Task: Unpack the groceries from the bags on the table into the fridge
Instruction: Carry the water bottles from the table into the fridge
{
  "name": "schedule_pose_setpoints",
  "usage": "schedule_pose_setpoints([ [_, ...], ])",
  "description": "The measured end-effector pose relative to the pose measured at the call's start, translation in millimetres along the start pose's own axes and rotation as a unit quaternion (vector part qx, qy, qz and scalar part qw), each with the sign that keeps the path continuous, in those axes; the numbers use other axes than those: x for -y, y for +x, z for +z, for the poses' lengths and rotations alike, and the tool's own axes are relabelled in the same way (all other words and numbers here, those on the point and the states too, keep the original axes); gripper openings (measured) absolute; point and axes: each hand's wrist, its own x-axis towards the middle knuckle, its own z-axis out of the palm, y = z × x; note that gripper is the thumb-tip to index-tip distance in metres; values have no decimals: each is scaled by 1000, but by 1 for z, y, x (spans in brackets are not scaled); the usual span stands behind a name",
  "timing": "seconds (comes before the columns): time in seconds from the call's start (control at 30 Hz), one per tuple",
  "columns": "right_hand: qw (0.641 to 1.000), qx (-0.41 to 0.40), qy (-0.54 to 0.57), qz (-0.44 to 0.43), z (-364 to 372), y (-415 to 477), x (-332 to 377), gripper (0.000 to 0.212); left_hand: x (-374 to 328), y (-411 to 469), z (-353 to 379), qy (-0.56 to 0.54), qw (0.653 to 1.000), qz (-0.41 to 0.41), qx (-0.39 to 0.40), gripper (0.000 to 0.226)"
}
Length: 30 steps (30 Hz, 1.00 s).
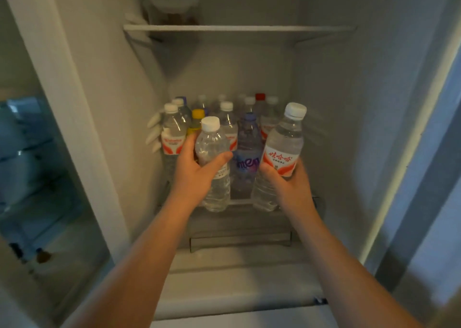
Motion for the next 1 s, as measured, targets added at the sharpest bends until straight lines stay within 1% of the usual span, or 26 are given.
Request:
schedule_pose_setpoints([
  [0.1,1000,0,-4,7,-4,23,-9,55,10,18,-9,15,1000,4,-14,45],
  [0.27,999,0,-21,27,-10,46,-22,45,29,39,-32,45,998,-3,-52,50],
  [0.43,998,7,-29,50,-10,66,-38,48,49,49,-41,59,993,-18,-105,58],
  [0.57,998,12,-43,40,-8,75,-46,47,57,50,-40,56,991,-17,-122,62],
  [0.63,998,12,-49,26,-9,81,-50,45,58,47,-39,65,990,-6,-124,68],
  [0.77,996,41,-74,30,-15,83,-59,53,73,40,-44,160,979,-1,-125,86],
  [0.87,991,52,-117,30,-23,76,-70,62,82,29,-45,220,966,-20,-135,93],
  [0.9,989,55,-137,25,-26,73,-75,61,83,23,-44,243,960,-24,-140,95],
  [0.93,984,63,-164,22,-29,70,-79,55,84,15,-42,272,951,-25,-146,98],
  [1.0,973,68,-218,18,-32,66,-83,46,84,1,-37,338,926,-18,-166,103],
])
